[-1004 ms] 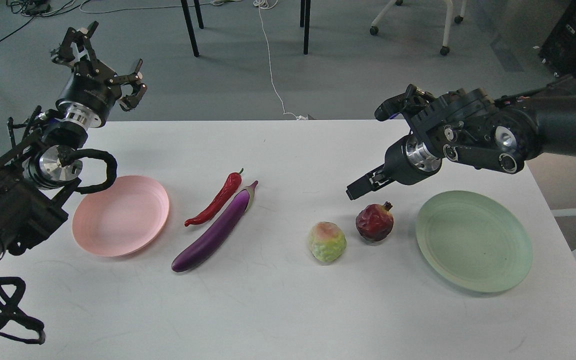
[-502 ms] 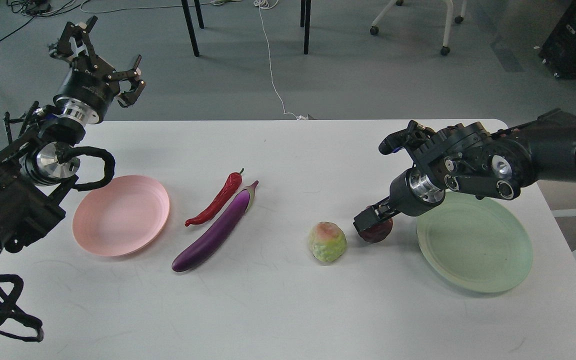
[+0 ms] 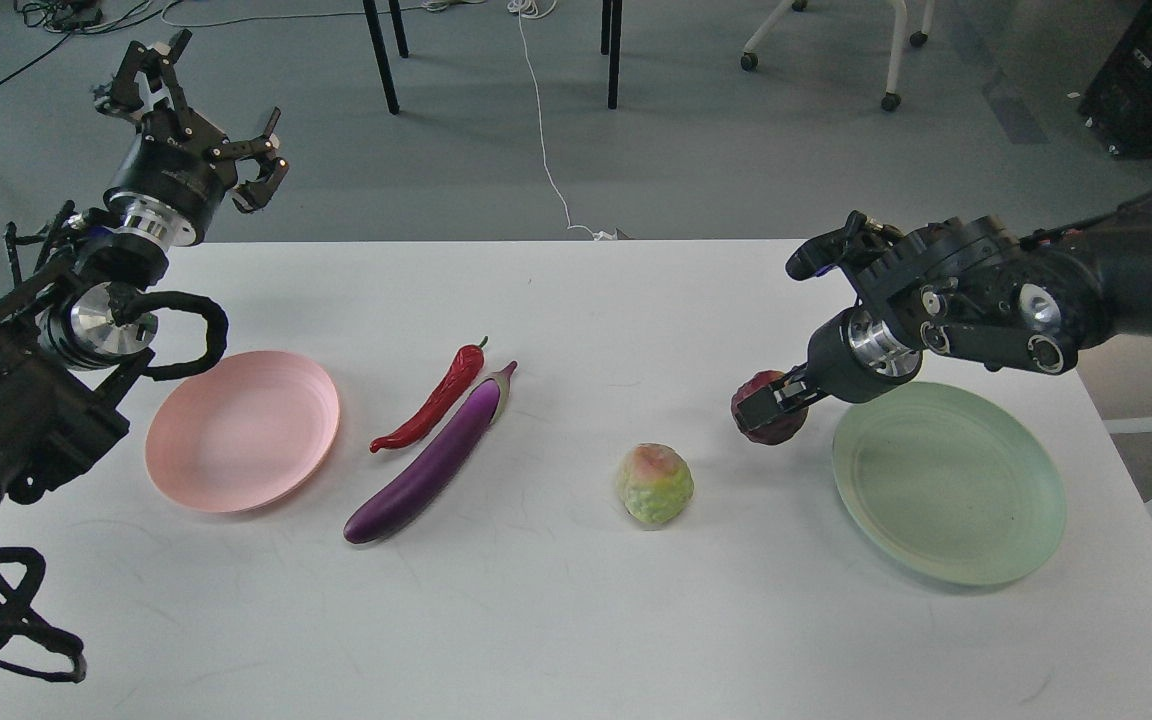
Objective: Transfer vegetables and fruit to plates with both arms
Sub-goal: 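Carry the red apple onto the pale green plate and release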
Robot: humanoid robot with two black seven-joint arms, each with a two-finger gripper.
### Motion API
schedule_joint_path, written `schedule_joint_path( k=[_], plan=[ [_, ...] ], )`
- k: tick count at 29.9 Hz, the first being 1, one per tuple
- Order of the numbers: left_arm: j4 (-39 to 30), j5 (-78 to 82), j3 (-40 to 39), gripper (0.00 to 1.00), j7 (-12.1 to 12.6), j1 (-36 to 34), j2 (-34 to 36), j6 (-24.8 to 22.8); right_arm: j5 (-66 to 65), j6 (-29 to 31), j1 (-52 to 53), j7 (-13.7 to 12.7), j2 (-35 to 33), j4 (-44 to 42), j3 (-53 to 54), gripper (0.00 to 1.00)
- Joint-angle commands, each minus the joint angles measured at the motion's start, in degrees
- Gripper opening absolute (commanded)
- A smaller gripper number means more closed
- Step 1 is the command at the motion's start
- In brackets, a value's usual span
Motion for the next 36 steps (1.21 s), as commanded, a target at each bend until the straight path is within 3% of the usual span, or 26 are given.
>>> schedule_joint_path(
  k=[1, 9, 13, 18, 22, 25, 36],
  plan=[
    [-0.1, 0.0, 0.0, 0.98, 0.1, -0.1, 0.0, 0.0, -0.8, 0.1, 2.5, -0.3, -5.2, 4.2, -0.5, 0.51],
    [-0.1, 0.0, 0.0, 0.98, -0.1, 0.0, 0.5, -0.1, -12.8, 0.0, 2.1, -0.3, -17.9, 8.9, -2.4, 0.59],
    [-0.1, 0.0, 0.0, 0.98, 0.0, 0.0, 0.6, -0.1, -17.2, 0.0, 1.0, -0.3, -21.0, 8.9, -2.5, 0.6],
    [-0.2, 0.0, 0.0, 0.98, 0.1, 0.0, 0.4, 0.0, -17.4, -0.3, -2.3, -0.1, -22.2, 8.9, -1.7, 0.61],
    [-0.2, 0.0, 0.0, 0.98, 0.1, -0.1, 0.8, 0.0, -17.3, -3.0, -4.7, -0.1, -24.2, 8.8, -0.7, 0.81],
    [-0.3, 0.1, 0.0, 0.98, 0.1, 0.0, 1.2, -0.1, -17.4, -4.0, -5.5, -0.1, -25.4, 8.8, -0.6, 0.9],
    [-0.2, 0.1, 0.1, 0.98, 0.2, -0.1, 1.1, 0.1, -14.0, -3.6, -4.9, 0.0, -24.7, 8.9, 6.3, 0.95]
  ],
)
